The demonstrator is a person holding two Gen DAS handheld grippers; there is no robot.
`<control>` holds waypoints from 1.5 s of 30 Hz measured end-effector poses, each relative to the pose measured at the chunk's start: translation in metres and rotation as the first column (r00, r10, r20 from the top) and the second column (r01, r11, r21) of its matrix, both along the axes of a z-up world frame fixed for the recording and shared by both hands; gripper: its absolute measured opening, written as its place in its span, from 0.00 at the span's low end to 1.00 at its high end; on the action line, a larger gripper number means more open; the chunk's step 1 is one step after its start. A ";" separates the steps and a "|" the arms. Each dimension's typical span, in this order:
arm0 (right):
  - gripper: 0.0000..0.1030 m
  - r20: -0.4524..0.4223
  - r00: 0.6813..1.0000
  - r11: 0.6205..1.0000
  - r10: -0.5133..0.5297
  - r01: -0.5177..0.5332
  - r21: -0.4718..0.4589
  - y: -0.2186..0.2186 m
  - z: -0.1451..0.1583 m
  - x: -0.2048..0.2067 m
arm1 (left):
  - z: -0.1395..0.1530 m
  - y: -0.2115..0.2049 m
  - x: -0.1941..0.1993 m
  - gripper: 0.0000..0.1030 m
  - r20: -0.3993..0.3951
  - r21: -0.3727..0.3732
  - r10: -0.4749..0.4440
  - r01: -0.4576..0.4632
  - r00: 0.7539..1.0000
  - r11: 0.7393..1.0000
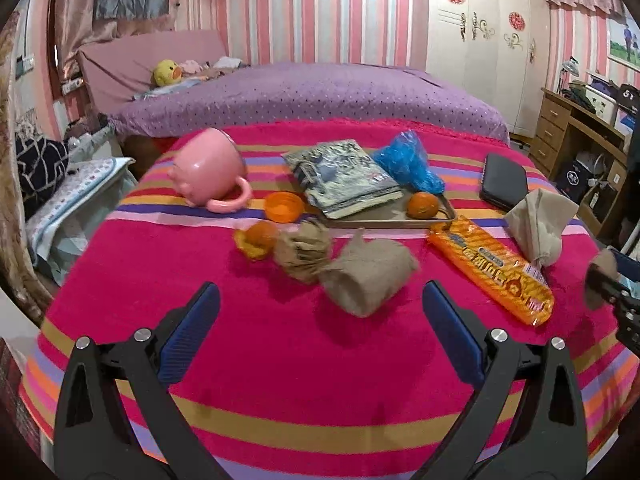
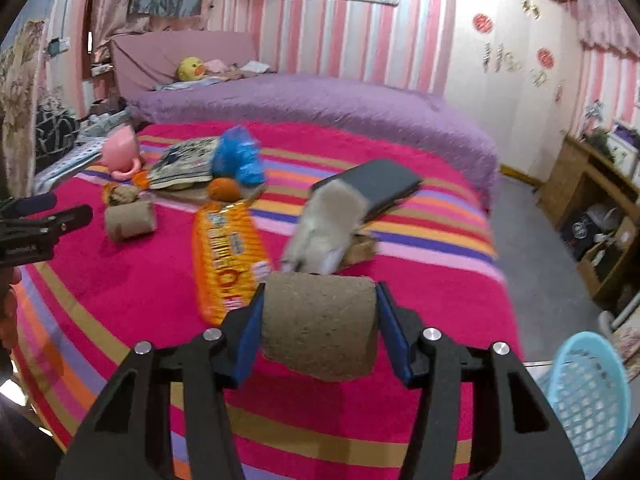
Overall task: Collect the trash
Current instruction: 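Grasp the brown cardboard tube roll with the right gripper, then carry the tube roll to the blue basket while the left gripper grasps another tube roll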
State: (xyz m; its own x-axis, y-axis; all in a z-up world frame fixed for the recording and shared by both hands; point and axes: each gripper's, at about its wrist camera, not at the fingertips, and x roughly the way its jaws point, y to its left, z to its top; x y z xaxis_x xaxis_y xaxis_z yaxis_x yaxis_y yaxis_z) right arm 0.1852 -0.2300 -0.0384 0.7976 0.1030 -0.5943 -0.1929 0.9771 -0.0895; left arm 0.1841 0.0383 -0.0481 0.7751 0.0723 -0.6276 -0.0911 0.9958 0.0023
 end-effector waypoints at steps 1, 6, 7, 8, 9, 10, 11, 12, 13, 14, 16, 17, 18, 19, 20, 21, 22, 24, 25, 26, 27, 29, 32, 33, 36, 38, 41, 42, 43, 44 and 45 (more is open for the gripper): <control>0.51 -0.001 1.000 1.000 -0.012 0.012 0.007 -0.005 0.001 0.000 | -0.002 -0.005 0.004 0.95 -0.011 0.001 0.006 -0.006 1.000 1.000; 0.51 -0.008 0.998 0.998 -0.055 0.055 0.027 -0.027 0.001 0.003 | -0.011 -0.031 0.026 0.95 -0.047 0.024 0.032 -0.031 0.998 0.999; 0.51 -0.008 0.998 0.998 -0.059 0.059 0.030 -0.030 0.001 0.002 | -0.012 -0.034 0.030 0.95 -0.053 0.035 0.045 -0.043 0.998 0.998; 0.51 -0.007 0.998 0.997 -0.063 0.063 0.033 -0.034 0.002 0.002 | -0.014 -0.036 0.033 0.95 -0.057 0.041 0.058 -0.055 0.997 0.998; 0.51 -0.005 0.998 0.997 -0.064 0.064 0.034 -0.035 0.002 0.001 | -0.016 -0.037 0.038 0.95 -0.065 0.041 0.073 -0.071 0.995 0.997; 0.51 -0.001 0.998 0.997 -0.067 0.067 0.035 -0.038 0.002 0.000 | -0.019 -0.036 0.042 0.95 -0.078 0.034 0.082 -0.080 0.994 0.996; 0.51 0.002 0.998 0.997 -0.070 0.070 0.034 -0.039 0.003 -0.001 | -0.021 -0.036 0.045 0.95 -0.094 0.028 0.091 -0.088 0.991 0.996; 0.51 0.004 0.997 0.997 -0.073 0.072 0.035 -0.042 0.004 -0.002 | -0.025 -0.035 0.049 0.91 -0.115 0.026 0.104 -0.102 0.988 0.994; 0.51 0.008 0.997 0.996 -0.076 0.075 0.037 -0.045 0.004 -0.002 | -0.028 -0.033 0.052 0.87 -0.128 0.025 0.115 -0.113 0.985 0.993; 0.51 0.009 0.997 0.996 -0.078 0.078 0.039 -0.047 0.004 -0.003 | -0.030 -0.032 0.053 0.74 -0.141 0.021 0.119 -0.117 0.983 0.993; 0.51 0.011 0.996 0.996 -0.083 0.082 0.046 -0.053 0.005 -0.005 | -0.033 -0.029 0.054 0.65 -0.160 -0.024 0.099 -0.104 0.982 0.994; 0.51 0.014 0.996 0.995 -0.085 0.084 0.047 -0.056 0.005 -0.006 | -0.031 -0.029 0.051 0.62 -0.155 -0.032 0.099 -0.105 0.983 0.994; 0.51 0.017 0.996 0.995 -0.088 0.087 0.048 -0.059 0.006 -0.007 | -0.029 -0.030 0.047 0.45 -0.143 -0.035 0.091 -0.097 0.985 0.995; 0.51 0.020 0.996 0.995 -0.091 0.090 0.049 -0.062 0.007 -0.009 | -0.026 -0.031 0.043 0.45 -0.137 -0.036 0.075 -0.080 0.988 0.996; 0.51 0.023 0.995 0.994 -0.094 0.092 0.052 -0.065 0.007 -0.011 | -0.024 -0.032 0.040 0.45 -0.132 -0.035 0.066 -0.072 0.989 0.997; 0.51 0.025 0.995 0.994 -0.097 0.095 0.058 -0.070 0.008 -0.013 | -0.021 -0.033 0.034 0.44 -0.121 -0.037 0.059 -0.063 0.991 0.997; 0.51 0.028 0.995 0.993 -0.100 0.098 0.061 -0.074 0.009 -0.015 | -0.018 -0.033 0.029 0.44 -0.109 -0.038 0.049 -0.053 0.993 0.998; 0.51 0.035 0.994 0.992 -0.108 0.106 0.062 -0.084 0.011 -0.020 | -0.011 -0.035 0.019 0.42 -0.084 -0.032 0.029 -0.032 0.996 0.999; 0.51 0.037 0.993 0.992 -0.110 0.107 0.063 -0.088 0.012 -0.022 | -0.007 -0.035 0.013 0.39 -0.072 -0.030 0.016 -0.018 0.997 0.999; 0.51 0.040 0.993 0.992 -0.112 0.109 0.063 -0.092 0.013 -0.024 | -0.004 -0.035 0.009 0.17 -0.060 -0.032 0.002 -0.004 0.998 0.999; 0.51 0.045 0.992 0.991 -0.117 0.115 0.063 -0.099 0.014 -0.027 | -0.001 -0.037 0.004 0.12 -0.058 -0.040 -0.020 0.018 0.998 0.999; 0.51 0.052 0.990 0.990 -0.131 0.127 0.068 -0.111 0.016 -0.032 | 0.004 -0.039 -0.007 0.12 -0.047 -0.044 -0.050 0.048 0.998 0.998; 0.51 0.059 0.985 0.983 -0.164 0.159 0.089 -0.136 0.019 -0.039 | 0.012 -0.052 -0.020 0.06 -0.013 0.010 -0.074 0.074 0.997 0.997; 0.51 0.061 0.982 0.980 -0.179 0.173 0.100 -0.145 0.021 -0.042 | 0.014 -0.054 -0.024 0.00 -0.007 0.014 -0.083 0.083 0.996 0.996; 0.51 0.062 0.976 0.972 -0.210 0.201 0.123 -0.169 0.023 -0.048 | 0.020 -0.057 -0.030 0.00 -0.016 -0.017 -0.113 0.113 0.993 0.993; 0.51 0.065 0.971 0.967 -0.230 0.221 0.124 -0.182 0.023 -0.050 | 0.027 -0.062 -0.035 0.00 0.003 0.008 -0.132 0.132 0.991 0.991; 0.51 0.061 0.962 0.957 -0.265 0.255 0.141 -0.202 0.023 -0.054 | 0.043 -0.064 -0.043 0.00 0.043 0.020 -0.154 0.153 0.987 0.988; 0.51 0.057 0.959 0.952 -0.278 0.267 0.148 -0.209 0.022 -0.055 | 0.045 -0.063 -0.044 0.00 0.048 0.020 -0.151 0.150 0.987 0.988; 0.51 0.054 0.956 0.949 -0.288 0.277 0.153 -0.215 0.021 -0.056 | 0.047 -0.061 -0.044 0.00 0.048 0.016 -0.147 0.146 0.988 0.989; 0.51 0.052 0.954 0.946 -0.295 0.284 0.157 -0.219 0.020 -0.057 | 0.047 -0.059 -0.042 0.05 0.044 0.015 -0.146 0.146 0.988 0.989; 0.51 0.049 0.952 0.943 -0.301 0.290 0.161 -0.223 0.019 -0.058 | 0.045 -0.056 -0.041 0.25 0.044 0.024 -0.129 0.128 0.991 0.991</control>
